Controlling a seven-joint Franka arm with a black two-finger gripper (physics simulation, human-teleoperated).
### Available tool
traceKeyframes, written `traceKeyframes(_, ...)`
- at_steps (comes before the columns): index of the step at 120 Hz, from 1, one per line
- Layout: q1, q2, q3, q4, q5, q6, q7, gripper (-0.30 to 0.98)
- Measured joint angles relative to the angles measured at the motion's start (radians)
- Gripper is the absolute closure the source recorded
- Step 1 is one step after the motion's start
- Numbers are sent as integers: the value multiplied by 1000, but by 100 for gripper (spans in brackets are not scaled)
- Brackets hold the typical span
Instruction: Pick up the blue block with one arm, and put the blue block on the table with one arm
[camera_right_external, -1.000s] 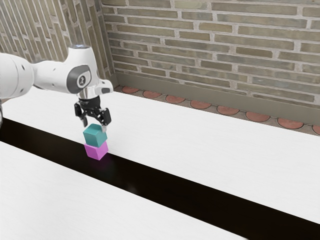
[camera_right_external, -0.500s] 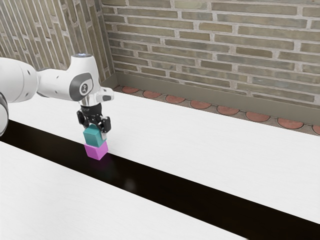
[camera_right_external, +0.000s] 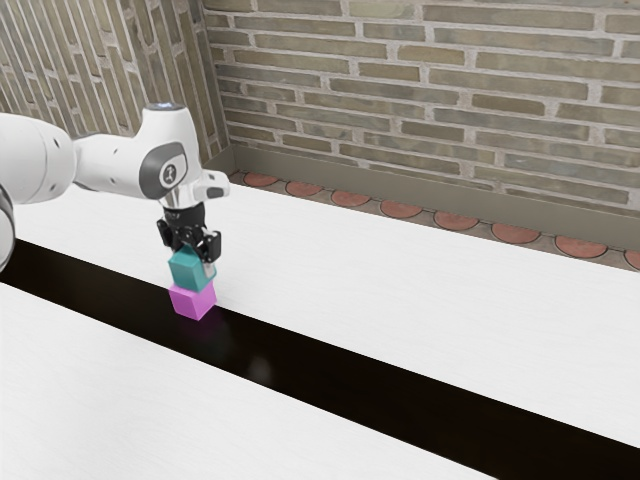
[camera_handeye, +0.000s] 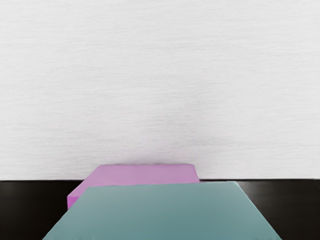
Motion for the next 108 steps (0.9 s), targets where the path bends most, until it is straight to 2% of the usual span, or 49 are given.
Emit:
traceKeyframes(19, -36, -9, -105, 3, 1, 0, -3, 29)
traceKeyframes(43, -91, 149, -122, 63, 8, 1, -9, 28)
traceKeyframes(75, -103, 142, -122, 76, 9, 1, -7, 10)
traceKeyframes(89, -100, 33, -152, 77, 4, -3, -4, 6)
traceKeyframes(97, -92, -123, -194, 72, 1, -53, 23, 4)
traceKeyframes(108, -91, -366, -197, 66, -2, -251, 130, 3)
